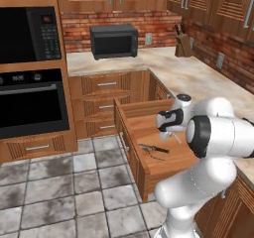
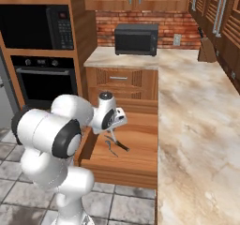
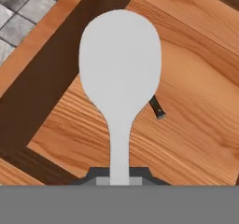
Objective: Pick up the metallic utensils from the counter and place them in the open drawer. Make sure not to pick up any wooden utensils.
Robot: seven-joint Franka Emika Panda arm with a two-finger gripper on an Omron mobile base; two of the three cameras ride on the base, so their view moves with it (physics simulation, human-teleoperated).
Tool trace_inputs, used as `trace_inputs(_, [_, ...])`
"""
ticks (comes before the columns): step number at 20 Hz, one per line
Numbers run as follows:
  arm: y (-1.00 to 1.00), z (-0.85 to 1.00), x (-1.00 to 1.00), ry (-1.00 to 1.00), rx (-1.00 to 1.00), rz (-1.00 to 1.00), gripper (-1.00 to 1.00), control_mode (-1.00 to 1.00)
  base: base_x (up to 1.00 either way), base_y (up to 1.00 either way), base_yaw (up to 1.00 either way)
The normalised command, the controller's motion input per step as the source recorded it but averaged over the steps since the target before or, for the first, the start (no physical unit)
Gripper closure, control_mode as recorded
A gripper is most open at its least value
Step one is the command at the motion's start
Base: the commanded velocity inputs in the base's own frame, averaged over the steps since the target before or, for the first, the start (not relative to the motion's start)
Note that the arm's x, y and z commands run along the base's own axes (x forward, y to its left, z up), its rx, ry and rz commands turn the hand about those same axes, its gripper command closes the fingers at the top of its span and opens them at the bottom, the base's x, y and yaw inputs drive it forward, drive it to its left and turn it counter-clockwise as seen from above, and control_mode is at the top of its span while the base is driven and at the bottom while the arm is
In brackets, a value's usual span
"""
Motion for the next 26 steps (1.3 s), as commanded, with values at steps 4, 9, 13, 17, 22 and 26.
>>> trace_inputs(4, [-0.05,-0.37,0.49,0.01,-0.02,0.0,1.0,-1.0,0.0,0.0,0.0])
trace_inputs(9, [-0.13,-0.38,0.42,0.0,0.0,0.06,1.0,-1.0,0.0,0.0,0.0])
trace_inputs(13, [-0.1,-0.49,0.64,0.0,0.0,0.07,1.0,-1.0,0.0,0.0,0.0])
trace_inputs(17, [-0.07,-0.57,0.71,0.07,0.0,0.04,1.0,-1.0,0.0,0.0,0.0])
trace_inputs(22, [-0.13,-0.59,0.72,0.12,0.0,0.05,1.0,-1.0,0.0,0.0,0.0])
trace_inputs(26, [-0.16,-0.53,0.74,0.09,0.0,0.05,1.0,-1.0,0.0,0.0,0.0])
